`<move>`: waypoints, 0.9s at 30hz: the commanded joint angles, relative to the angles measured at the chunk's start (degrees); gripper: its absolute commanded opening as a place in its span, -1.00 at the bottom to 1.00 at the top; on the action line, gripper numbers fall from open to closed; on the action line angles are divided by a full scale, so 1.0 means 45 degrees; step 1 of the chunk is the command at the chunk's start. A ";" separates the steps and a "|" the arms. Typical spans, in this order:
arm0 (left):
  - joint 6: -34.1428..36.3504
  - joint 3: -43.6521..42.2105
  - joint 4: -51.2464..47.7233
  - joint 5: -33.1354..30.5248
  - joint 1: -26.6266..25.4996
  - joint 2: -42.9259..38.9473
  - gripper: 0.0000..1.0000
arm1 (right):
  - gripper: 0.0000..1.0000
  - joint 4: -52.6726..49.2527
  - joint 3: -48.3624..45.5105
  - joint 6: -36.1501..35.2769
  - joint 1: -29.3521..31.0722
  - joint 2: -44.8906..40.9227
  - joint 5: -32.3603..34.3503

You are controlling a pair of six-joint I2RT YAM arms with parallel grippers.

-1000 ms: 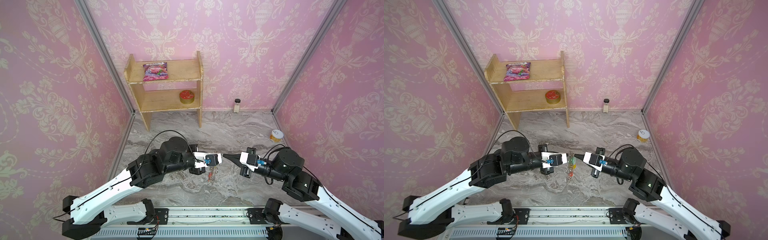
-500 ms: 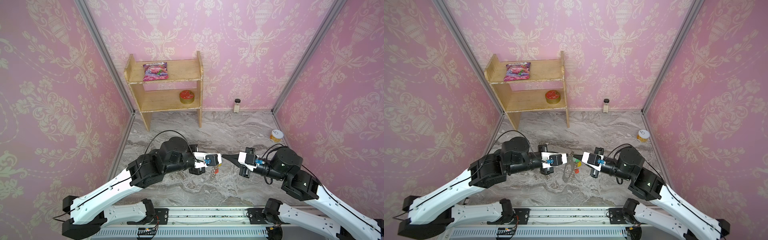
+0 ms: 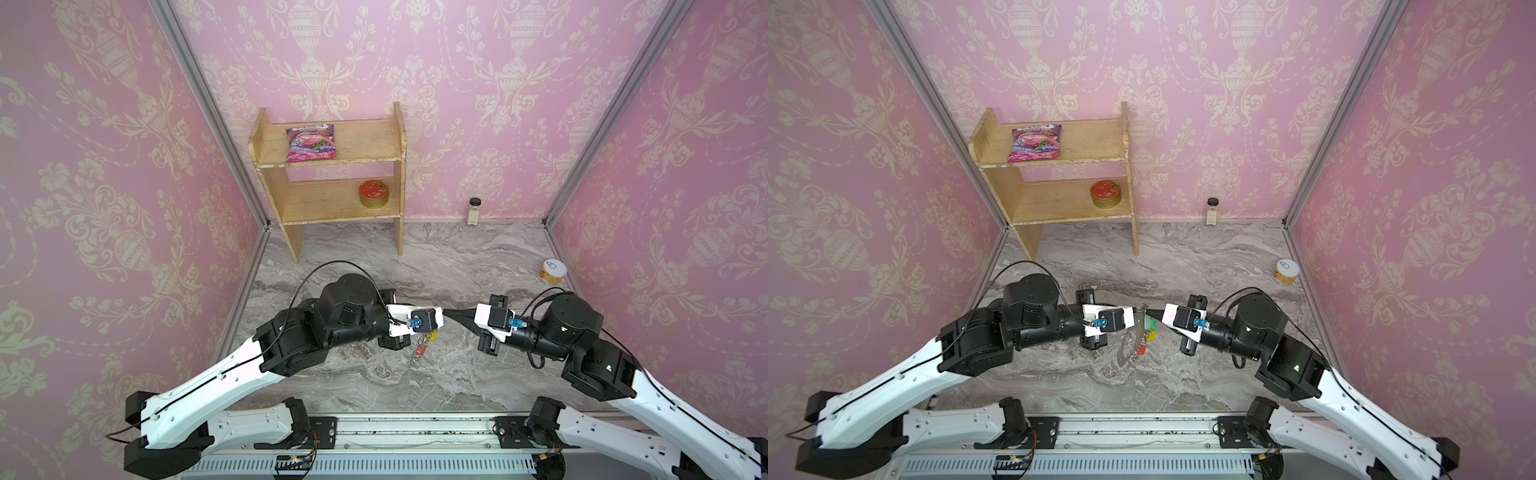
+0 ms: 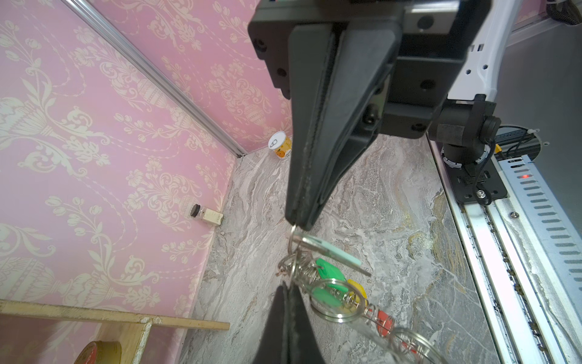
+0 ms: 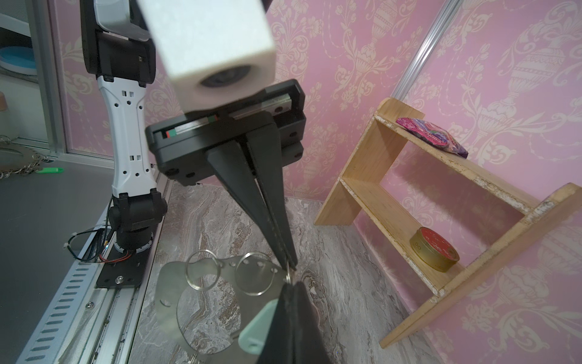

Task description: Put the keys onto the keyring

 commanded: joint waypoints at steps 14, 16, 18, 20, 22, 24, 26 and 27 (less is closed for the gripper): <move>0.0114 0.0502 0.0319 0.0036 -0.0148 -0.0057 -1.00 | -1.00 -0.0048 0.0327 -0.0104 0.0109 -0.0136 -0.0167; 0.0104 0.0506 0.0308 0.0046 -0.0150 -0.0071 -1.00 | -1.00 -0.0087 0.0366 -0.0111 0.0097 -0.0085 -0.0147; 0.0114 0.0527 0.0299 0.0060 -0.0169 -0.0075 -1.00 | -1.00 -0.0106 0.0387 -0.0104 0.0087 -0.0055 -0.0165; 0.0113 0.0527 0.0311 0.0052 -0.0156 -0.0092 -1.00 | -1.00 -0.0106 0.0389 -0.0104 0.0098 -0.0027 -0.0157; 0.0113 0.0517 0.0299 0.0055 -0.0170 -0.0107 -1.00 | -1.00 -0.0121 0.0401 -0.0104 0.0096 -0.0014 -0.0187; 0.0133 0.0517 0.0292 0.0015 -0.0171 -0.0112 -1.00 | -1.00 -0.0126 0.0405 -0.0085 0.0098 0.0005 -0.0217; 0.0141 0.0523 0.0283 -0.0015 -0.0169 -0.0103 -1.00 | -1.00 -0.0125 0.0403 -0.0085 0.0111 0.0003 -0.0251; 0.0134 0.0512 0.0289 0.0011 -0.0170 -0.0114 -1.00 | -1.00 -0.0150 0.0408 -0.0084 0.0083 0.0004 -0.0209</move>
